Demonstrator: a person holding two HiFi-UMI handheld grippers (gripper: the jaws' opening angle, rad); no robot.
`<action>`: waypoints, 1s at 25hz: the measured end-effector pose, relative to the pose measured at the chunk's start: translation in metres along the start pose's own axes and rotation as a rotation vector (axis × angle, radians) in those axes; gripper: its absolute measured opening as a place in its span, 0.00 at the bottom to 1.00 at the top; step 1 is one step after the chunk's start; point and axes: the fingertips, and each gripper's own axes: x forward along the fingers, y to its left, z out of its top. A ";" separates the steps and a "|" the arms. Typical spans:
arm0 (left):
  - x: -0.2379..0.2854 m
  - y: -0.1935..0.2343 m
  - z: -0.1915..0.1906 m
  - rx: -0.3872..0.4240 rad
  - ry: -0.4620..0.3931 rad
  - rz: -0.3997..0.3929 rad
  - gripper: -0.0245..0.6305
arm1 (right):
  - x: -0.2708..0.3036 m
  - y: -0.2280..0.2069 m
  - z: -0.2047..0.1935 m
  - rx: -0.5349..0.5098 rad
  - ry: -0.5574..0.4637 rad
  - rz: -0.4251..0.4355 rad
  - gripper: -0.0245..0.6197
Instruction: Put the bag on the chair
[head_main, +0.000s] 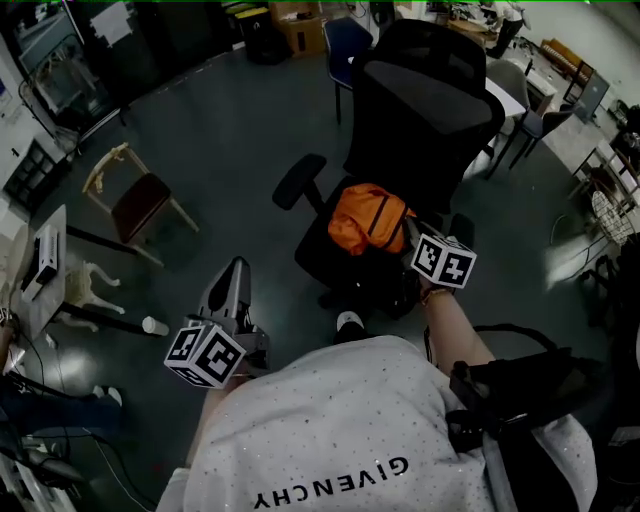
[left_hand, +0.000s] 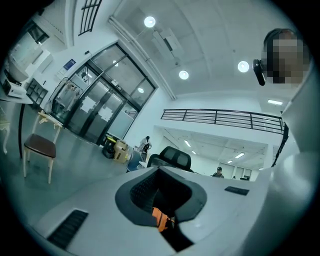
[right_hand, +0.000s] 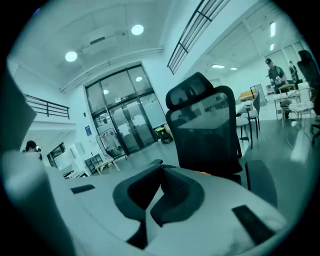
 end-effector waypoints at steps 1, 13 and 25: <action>-0.002 -0.004 0.002 0.004 -0.006 -0.010 0.04 | -0.009 0.009 0.005 -0.023 -0.010 0.024 0.04; -0.037 -0.030 -0.029 -0.022 0.061 -0.042 0.04 | -0.102 0.058 0.024 -0.074 -0.126 0.217 0.04; -0.044 -0.055 -0.027 -0.019 0.008 -0.010 0.04 | -0.155 0.099 0.078 -0.328 -0.270 0.335 0.04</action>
